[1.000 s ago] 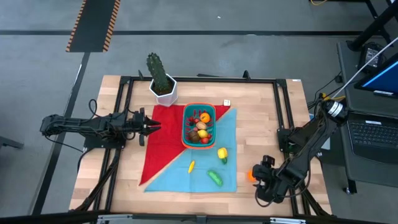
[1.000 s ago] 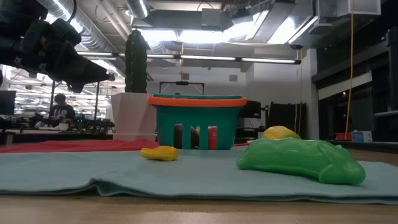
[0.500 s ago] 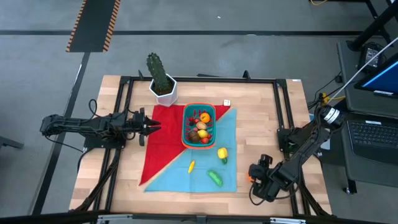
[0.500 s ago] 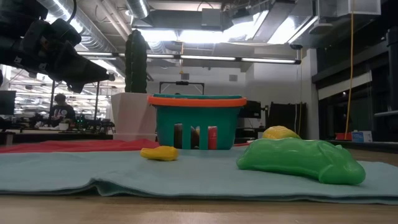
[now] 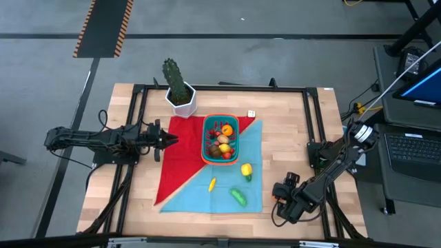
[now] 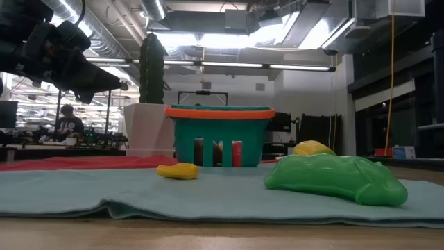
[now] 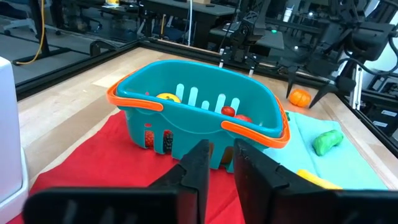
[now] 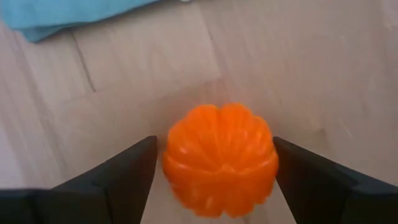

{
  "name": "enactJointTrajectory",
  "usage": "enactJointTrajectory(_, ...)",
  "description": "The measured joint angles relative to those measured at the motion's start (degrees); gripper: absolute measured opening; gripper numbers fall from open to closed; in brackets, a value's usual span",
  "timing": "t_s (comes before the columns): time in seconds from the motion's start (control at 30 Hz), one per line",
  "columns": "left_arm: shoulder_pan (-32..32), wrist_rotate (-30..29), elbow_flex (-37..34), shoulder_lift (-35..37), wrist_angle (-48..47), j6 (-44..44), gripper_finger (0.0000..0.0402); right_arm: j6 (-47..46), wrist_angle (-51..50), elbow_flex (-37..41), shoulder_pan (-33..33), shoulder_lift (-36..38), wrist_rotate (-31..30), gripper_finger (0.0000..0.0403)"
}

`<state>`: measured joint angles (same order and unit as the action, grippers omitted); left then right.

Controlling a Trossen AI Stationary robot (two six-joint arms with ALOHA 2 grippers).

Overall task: Pick and placing Produce into tupperware
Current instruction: Put the tangerine into the basket

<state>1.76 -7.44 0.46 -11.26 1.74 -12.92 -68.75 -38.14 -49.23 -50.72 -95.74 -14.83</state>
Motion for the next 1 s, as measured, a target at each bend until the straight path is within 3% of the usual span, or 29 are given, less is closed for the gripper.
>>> enactJointTrajectory(0.37,0.0,0.0,0.0,0.0,0.0,0.0,0.0043,-0.1,1.7,-0.1,0.7,-1.1,0.7,0.0306)
enactJointTrajectory(0.6,0.0,0.0,0.0,0.0,0.0,0.0,0.0030,0.1,1.8,-0.2,2.1,-1.1,1.7,0.0248)
enactJointTrajectory(1.0,0.0,0.0,0.0,0.0,0.0,0.0,0.0011,-0.2,0.9,0.1,2.7,0.5,0.9,0.0248)
